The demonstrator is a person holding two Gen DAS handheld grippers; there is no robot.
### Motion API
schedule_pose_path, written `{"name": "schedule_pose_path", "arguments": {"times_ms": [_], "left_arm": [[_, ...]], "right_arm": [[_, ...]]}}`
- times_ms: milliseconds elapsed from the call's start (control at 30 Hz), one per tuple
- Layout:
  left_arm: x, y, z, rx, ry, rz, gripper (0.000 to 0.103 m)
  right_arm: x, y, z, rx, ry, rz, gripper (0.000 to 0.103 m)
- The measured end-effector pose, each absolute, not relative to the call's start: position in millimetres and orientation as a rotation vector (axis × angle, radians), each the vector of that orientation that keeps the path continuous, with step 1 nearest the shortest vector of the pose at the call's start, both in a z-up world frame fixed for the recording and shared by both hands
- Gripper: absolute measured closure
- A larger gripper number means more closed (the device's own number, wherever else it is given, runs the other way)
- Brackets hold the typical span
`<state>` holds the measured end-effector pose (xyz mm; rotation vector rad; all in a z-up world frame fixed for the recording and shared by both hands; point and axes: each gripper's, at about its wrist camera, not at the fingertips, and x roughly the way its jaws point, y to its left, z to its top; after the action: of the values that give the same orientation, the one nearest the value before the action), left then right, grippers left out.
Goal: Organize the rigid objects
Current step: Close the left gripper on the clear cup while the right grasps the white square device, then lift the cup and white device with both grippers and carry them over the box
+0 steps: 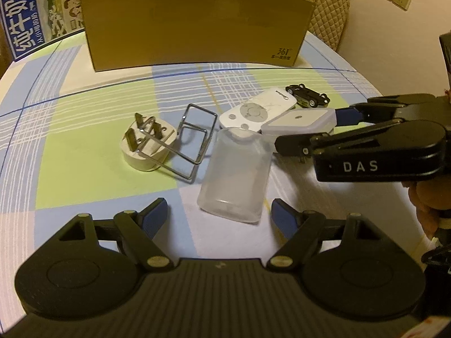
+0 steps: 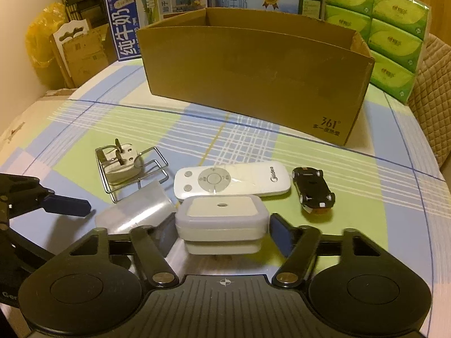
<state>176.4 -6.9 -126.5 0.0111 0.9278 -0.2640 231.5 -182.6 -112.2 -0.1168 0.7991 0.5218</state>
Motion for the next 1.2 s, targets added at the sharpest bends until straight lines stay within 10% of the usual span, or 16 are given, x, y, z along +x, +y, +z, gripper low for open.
{"name": "schedule_pose_path", "arguments": {"times_ms": [367, 567, 1200], "left_arm": [[190, -21, -129, 0.037, 0.908, -0.313, 0.035], [197, -32, -128, 0.072, 0.903, -0.303, 0.056], [159, -54, -127, 0.177, 0.914, -0.282, 0.056]], "right_arm": [[214, -223, -101, -0.042, 0.787, 0.409, 0.042], [206, -238, -102, 0.004, 0.808, 0.368, 0.042], [183, -243, -109, 0.046, 0.815, 0.336, 0.042]]}}
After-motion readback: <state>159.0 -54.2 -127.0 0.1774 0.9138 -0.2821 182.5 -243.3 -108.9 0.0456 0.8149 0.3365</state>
